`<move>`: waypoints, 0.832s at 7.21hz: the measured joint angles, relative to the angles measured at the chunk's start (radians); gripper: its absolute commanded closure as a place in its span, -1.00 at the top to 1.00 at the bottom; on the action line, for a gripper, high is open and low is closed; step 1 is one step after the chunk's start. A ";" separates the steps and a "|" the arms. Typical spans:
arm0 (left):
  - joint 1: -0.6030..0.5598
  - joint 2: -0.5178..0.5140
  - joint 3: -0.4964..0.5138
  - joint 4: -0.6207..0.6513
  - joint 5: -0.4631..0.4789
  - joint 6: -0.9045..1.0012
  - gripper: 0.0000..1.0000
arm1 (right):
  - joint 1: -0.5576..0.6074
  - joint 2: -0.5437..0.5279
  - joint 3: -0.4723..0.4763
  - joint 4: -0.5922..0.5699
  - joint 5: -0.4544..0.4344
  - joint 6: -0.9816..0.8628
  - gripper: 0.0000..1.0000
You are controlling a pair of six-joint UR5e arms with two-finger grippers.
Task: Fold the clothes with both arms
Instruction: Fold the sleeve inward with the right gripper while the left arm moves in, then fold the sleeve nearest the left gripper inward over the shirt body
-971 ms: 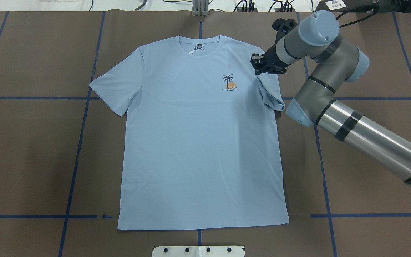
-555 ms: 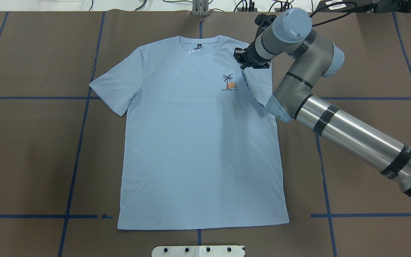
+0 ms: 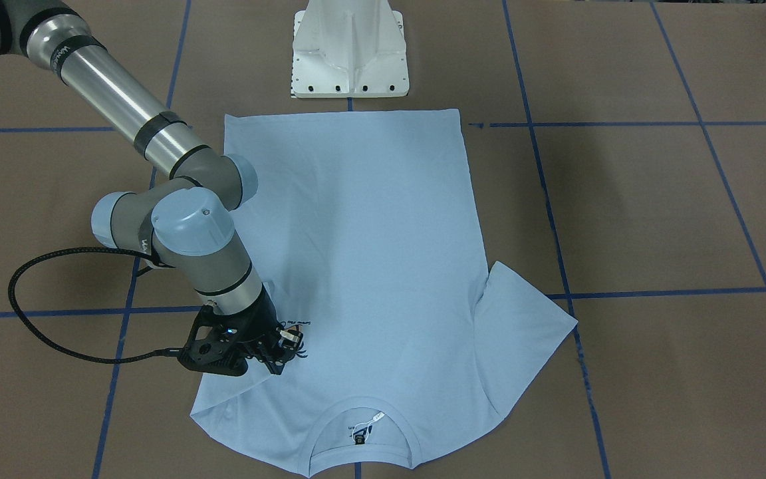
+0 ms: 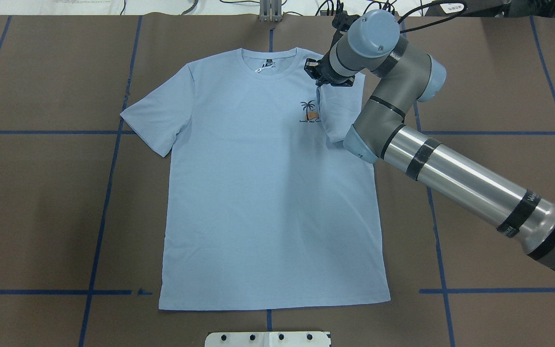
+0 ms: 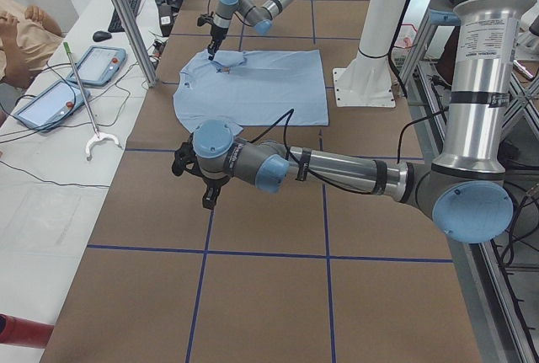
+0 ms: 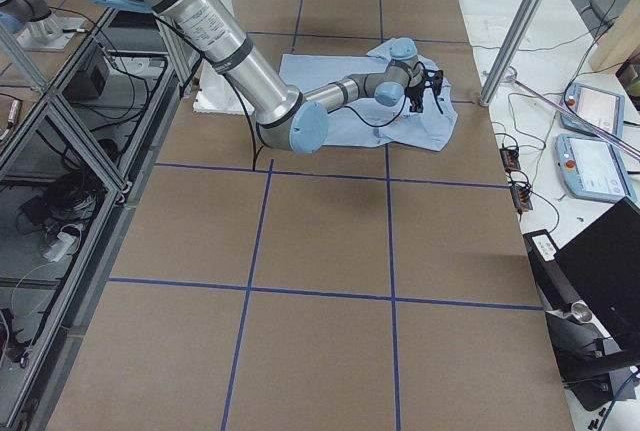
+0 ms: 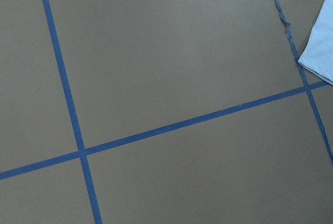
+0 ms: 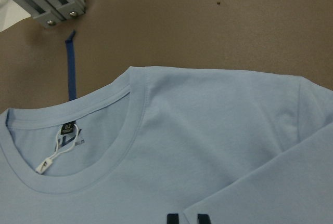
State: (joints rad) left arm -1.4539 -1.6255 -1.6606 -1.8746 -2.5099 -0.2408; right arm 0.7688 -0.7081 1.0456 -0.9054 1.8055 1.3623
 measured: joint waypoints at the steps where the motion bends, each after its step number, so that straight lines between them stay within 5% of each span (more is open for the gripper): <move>1: 0.047 -0.031 0.022 -0.088 0.005 -0.154 1.00 | -0.005 0.001 0.028 0.000 -0.010 0.007 1.00; 4: 0.260 -0.202 0.153 -0.302 0.135 -0.597 0.99 | -0.007 -0.071 0.182 0.005 -0.002 0.018 1.00; 6: 0.384 -0.351 0.323 -0.351 0.244 -0.696 0.80 | -0.003 -0.185 0.336 0.009 0.009 0.026 1.00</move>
State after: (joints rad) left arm -1.0702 -1.9761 -1.3379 -2.2257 -2.2662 -0.9366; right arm 0.7658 -0.8933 1.3816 -0.8962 1.8143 1.3888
